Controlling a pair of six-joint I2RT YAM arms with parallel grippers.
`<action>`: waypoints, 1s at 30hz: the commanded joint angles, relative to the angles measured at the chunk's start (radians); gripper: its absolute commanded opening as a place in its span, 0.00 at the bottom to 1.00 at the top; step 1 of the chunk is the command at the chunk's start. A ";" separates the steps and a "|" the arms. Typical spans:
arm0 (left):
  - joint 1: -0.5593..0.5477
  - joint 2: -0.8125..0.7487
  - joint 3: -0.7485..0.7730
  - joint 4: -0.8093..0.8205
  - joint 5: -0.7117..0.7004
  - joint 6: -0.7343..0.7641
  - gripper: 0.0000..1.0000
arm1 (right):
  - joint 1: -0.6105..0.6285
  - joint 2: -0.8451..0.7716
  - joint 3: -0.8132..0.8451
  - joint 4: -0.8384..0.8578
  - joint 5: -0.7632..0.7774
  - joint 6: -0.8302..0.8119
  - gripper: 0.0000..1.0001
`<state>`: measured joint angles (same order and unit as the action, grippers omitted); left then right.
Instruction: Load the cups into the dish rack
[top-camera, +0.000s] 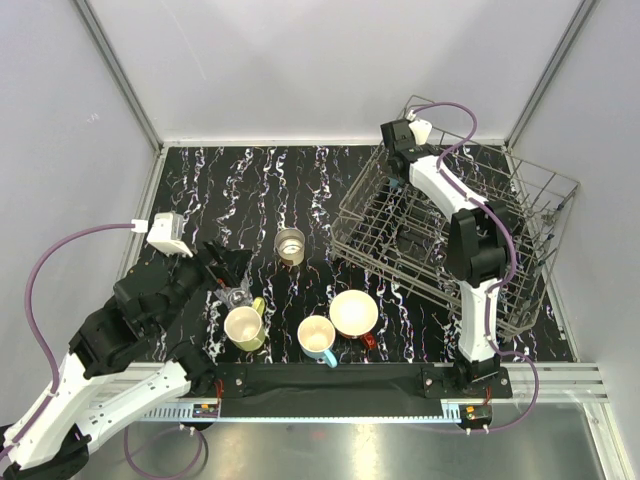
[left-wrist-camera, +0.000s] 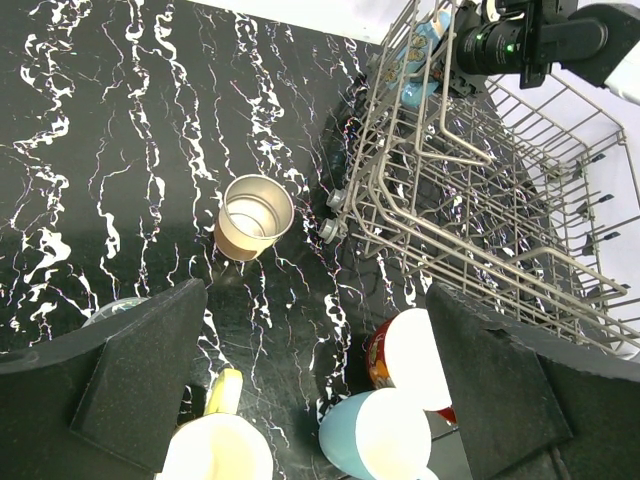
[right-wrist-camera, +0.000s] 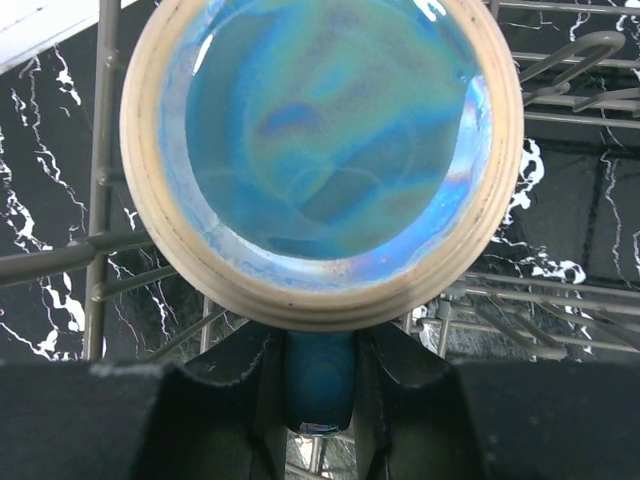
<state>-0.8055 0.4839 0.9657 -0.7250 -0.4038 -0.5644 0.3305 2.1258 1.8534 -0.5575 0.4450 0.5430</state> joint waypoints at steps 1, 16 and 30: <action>-0.004 -0.002 0.004 0.029 -0.032 0.021 0.99 | -0.007 -0.142 -0.045 0.119 -0.005 0.002 0.00; -0.006 -0.001 0.002 0.032 -0.020 0.004 0.99 | -0.005 -0.308 -0.014 0.022 0.076 -0.018 0.00; -0.004 -0.008 -0.009 0.035 -0.001 -0.008 0.99 | -0.128 -0.455 -0.190 0.053 0.163 -0.117 0.00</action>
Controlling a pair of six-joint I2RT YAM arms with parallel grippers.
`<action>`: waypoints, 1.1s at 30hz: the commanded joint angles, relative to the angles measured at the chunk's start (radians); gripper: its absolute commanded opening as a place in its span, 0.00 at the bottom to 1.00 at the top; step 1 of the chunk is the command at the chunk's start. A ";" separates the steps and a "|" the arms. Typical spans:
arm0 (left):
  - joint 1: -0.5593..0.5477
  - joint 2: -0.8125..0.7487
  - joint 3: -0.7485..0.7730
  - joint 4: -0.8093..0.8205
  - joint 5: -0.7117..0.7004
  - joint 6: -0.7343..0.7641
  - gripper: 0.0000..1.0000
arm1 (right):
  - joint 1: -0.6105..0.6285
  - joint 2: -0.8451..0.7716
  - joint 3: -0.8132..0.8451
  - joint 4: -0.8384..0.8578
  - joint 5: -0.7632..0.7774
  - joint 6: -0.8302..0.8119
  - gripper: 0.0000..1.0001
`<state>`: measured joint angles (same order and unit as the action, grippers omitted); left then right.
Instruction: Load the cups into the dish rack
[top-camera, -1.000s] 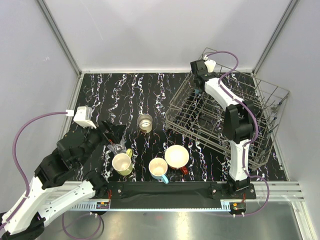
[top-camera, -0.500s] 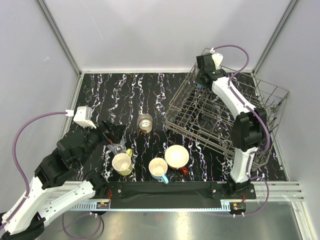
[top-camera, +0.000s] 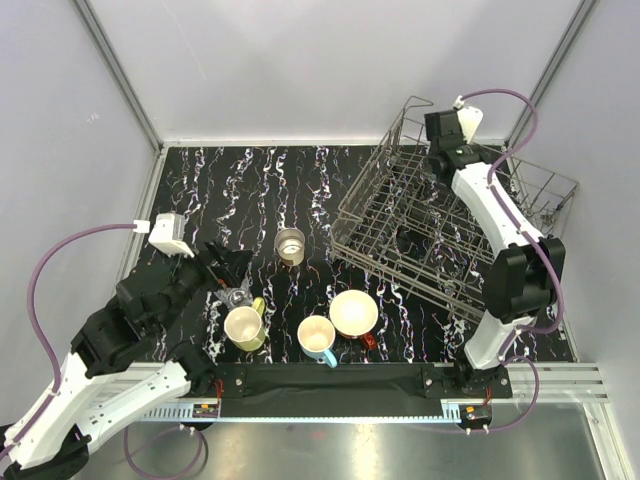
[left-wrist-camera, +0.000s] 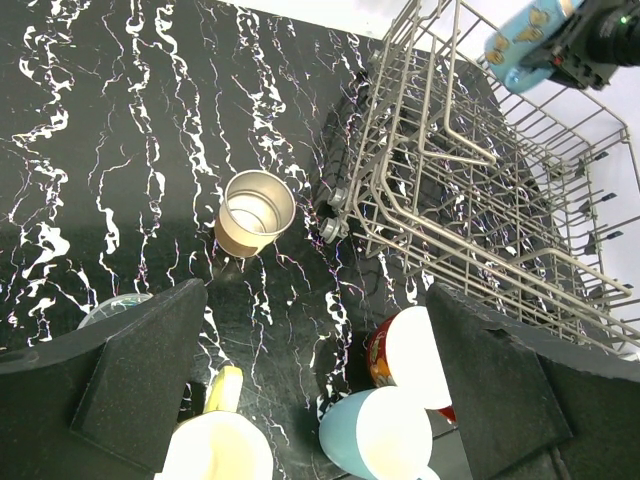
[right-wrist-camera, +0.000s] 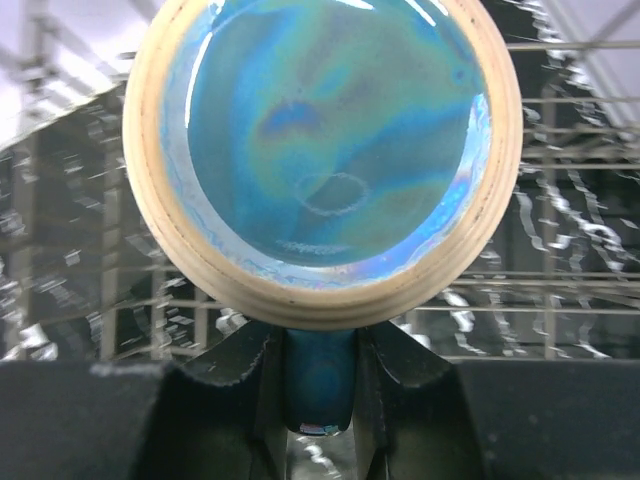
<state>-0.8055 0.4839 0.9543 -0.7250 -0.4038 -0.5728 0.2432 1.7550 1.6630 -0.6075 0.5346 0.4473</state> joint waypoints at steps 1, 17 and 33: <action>-0.004 -0.008 0.004 0.035 -0.003 0.001 0.99 | -0.050 -0.092 -0.018 0.107 0.070 -0.022 0.00; -0.004 0.010 -0.005 0.049 0.005 -0.002 0.99 | -0.111 -0.049 -0.034 0.198 0.005 -0.107 0.00; -0.004 0.021 0.001 0.038 -0.013 0.007 0.99 | -0.183 0.089 -0.012 0.221 -0.090 -0.082 0.00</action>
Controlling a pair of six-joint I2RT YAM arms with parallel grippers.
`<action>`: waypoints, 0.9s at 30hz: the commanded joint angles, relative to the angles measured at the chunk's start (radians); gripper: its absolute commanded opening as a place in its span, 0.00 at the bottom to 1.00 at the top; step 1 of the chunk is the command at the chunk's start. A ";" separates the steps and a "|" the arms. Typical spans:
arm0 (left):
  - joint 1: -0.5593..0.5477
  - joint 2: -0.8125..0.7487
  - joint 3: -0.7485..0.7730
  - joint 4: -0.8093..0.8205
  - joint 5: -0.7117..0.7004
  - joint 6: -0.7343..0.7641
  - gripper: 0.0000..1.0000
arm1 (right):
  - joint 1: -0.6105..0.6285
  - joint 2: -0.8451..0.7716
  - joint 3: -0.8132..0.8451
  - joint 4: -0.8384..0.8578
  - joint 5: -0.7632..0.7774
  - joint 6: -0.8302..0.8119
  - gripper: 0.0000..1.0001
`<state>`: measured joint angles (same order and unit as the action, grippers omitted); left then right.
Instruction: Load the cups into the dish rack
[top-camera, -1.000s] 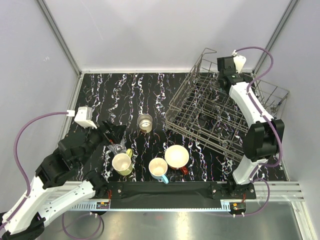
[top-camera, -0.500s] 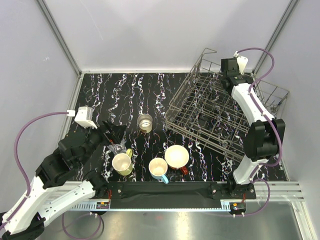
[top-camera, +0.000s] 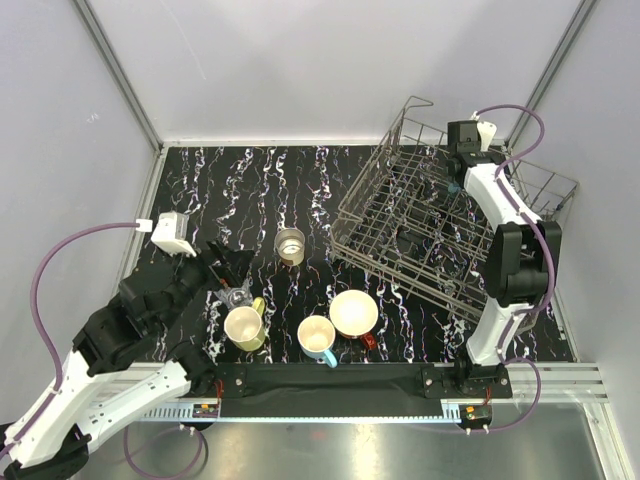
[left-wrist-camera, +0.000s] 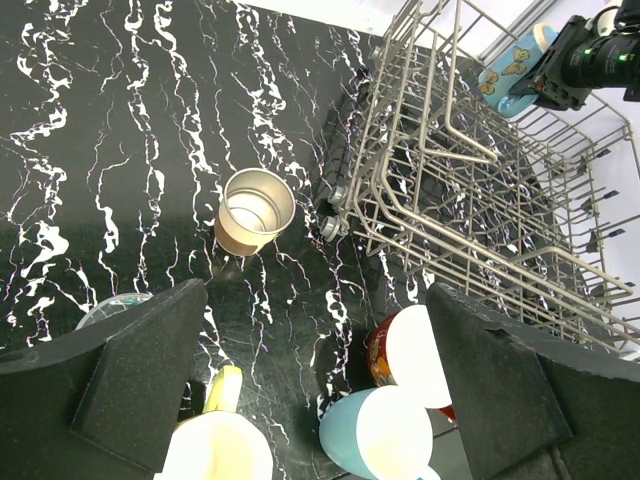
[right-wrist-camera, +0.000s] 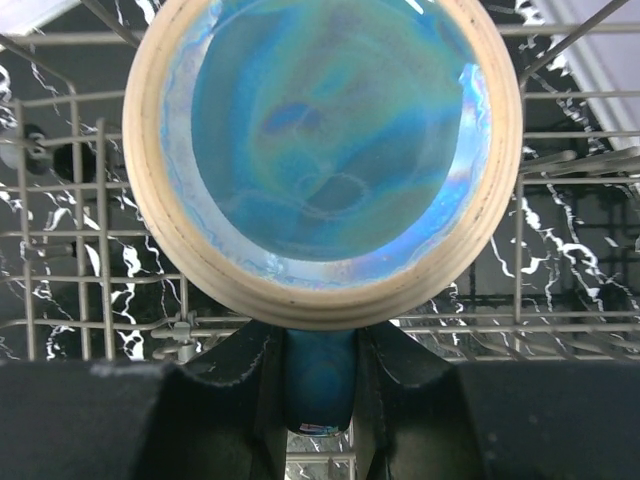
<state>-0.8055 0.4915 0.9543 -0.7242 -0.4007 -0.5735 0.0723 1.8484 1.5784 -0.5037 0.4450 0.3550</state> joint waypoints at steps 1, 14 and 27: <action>-0.004 0.013 0.000 0.037 -0.017 0.009 0.99 | -0.016 0.003 0.072 0.117 -0.006 0.013 0.00; -0.004 0.021 -0.008 0.036 -0.010 0.000 0.99 | -0.035 0.110 0.103 0.059 -0.075 0.039 0.00; -0.004 0.018 -0.012 0.020 0.005 -0.022 0.99 | -0.035 0.083 0.242 -0.120 -0.101 0.042 0.64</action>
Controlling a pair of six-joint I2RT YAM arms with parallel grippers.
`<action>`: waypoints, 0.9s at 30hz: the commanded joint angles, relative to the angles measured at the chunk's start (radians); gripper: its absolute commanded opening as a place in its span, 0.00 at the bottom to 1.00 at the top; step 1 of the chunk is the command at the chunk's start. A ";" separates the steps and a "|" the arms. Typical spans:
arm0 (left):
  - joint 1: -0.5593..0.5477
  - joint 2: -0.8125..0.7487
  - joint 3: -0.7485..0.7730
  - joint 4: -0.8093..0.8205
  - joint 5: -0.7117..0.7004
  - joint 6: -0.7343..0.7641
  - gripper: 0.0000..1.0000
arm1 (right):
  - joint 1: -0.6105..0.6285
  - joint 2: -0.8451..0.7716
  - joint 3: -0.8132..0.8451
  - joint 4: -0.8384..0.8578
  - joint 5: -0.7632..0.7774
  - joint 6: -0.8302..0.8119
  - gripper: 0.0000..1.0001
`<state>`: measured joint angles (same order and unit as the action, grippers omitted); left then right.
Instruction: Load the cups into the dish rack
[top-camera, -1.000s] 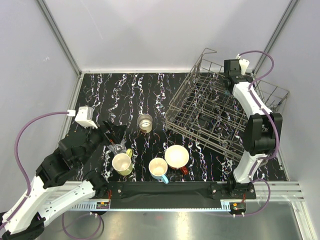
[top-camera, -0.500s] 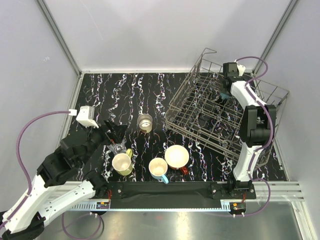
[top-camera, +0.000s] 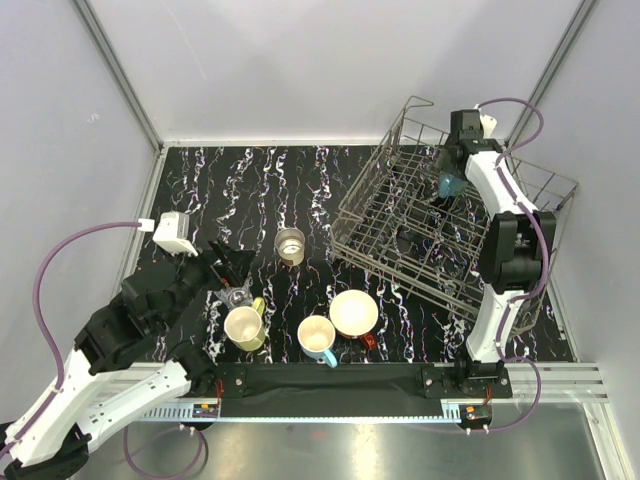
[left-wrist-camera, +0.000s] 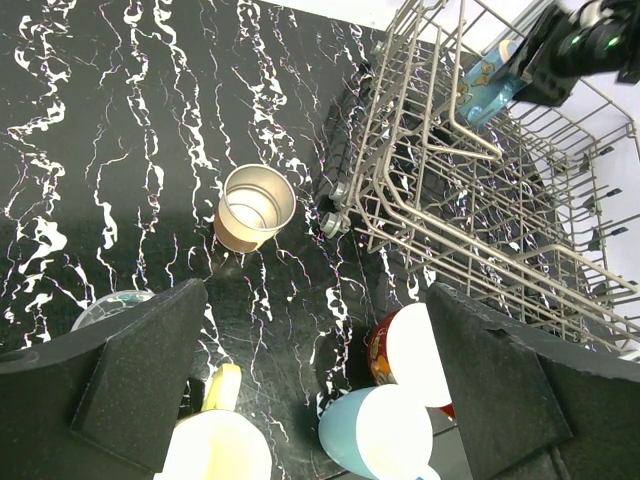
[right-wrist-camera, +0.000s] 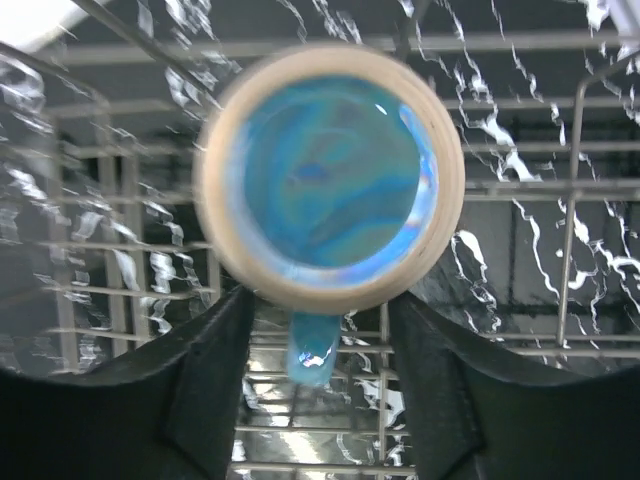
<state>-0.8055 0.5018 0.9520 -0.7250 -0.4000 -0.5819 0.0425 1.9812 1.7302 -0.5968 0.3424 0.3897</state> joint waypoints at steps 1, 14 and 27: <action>-0.004 0.009 -0.010 0.021 0.007 -0.016 0.99 | -0.006 -0.061 0.094 -0.049 -0.005 0.012 0.66; -0.003 0.109 0.030 -0.025 0.035 -0.003 0.99 | 0.010 -0.593 -0.269 -0.182 -0.319 0.063 0.73; 0.189 0.540 0.231 -0.209 0.159 0.005 0.96 | 0.030 -1.012 -0.583 -0.444 -0.632 0.078 1.00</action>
<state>-0.6727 1.0424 1.1629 -0.8982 -0.3431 -0.5869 0.0689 1.0092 1.1431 -0.9512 -0.1860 0.4755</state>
